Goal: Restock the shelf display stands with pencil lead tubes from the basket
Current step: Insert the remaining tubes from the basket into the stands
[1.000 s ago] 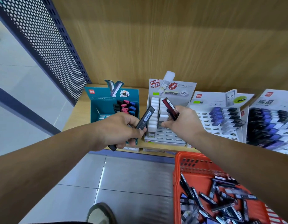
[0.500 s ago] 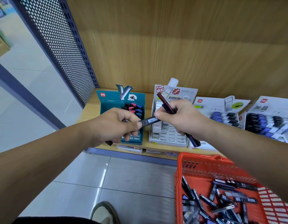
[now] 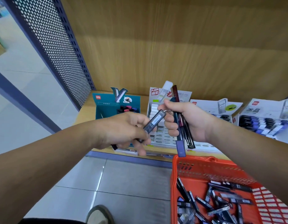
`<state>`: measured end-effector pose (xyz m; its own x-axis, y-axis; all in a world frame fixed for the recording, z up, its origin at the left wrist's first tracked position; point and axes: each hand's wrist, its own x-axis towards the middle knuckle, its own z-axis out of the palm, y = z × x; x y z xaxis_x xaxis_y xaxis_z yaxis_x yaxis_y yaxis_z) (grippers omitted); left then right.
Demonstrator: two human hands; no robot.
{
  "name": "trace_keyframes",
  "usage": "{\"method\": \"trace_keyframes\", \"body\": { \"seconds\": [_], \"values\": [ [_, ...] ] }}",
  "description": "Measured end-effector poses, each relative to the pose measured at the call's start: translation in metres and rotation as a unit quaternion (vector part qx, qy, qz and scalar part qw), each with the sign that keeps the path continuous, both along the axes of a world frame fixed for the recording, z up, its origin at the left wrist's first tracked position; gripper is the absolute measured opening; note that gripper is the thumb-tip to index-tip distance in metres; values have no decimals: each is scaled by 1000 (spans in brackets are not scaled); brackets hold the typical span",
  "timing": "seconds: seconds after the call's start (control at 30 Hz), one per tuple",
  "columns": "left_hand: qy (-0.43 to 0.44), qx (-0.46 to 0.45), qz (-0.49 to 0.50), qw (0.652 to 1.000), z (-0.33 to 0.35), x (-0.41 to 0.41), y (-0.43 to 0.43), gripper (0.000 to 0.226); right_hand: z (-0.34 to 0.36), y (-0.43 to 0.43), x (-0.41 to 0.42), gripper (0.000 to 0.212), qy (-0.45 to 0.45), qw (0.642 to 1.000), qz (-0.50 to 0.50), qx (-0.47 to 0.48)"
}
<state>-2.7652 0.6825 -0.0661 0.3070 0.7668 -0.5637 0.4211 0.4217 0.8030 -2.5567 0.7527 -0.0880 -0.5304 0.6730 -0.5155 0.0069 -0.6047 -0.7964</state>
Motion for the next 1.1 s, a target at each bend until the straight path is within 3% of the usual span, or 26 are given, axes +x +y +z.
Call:
{"method": "trace_keyframes", "body": {
  "seconds": [0.13,0.27,0.37,0.47,0.57,0.77,1.03,1.1],
  "values": [
    [40,-12,61,997,-6,9,3,20,-4,-1,6,21,-14,997,68,-28],
    [-18,27,188,982,-4,6,9,2,-10,-5,6,23,-25,980,190,-51],
    [-46,49,199,978,-7,6,8,29,-11,-11,-2,20,-22,969,243,-49],
    [-36,63,162,984,-7,6,3,41,-7,-18,-16,15,-27,964,261,-36],
    [-39,74,170,982,-8,-4,1,43,-7,-21,-31,12,-46,964,262,-4],
    [-45,80,295,951,-17,-58,-2,26,-15,-20,-45,9,-102,961,254,43],
    [-47,51,301,951,-28,-85,-12,28,-22,-18,-62,43,-95,984,103,108],
    [-27,47,297,953,-31,-87,-14,29,-21,-18,-67,29,-89,986,75,123]
  ]
}}
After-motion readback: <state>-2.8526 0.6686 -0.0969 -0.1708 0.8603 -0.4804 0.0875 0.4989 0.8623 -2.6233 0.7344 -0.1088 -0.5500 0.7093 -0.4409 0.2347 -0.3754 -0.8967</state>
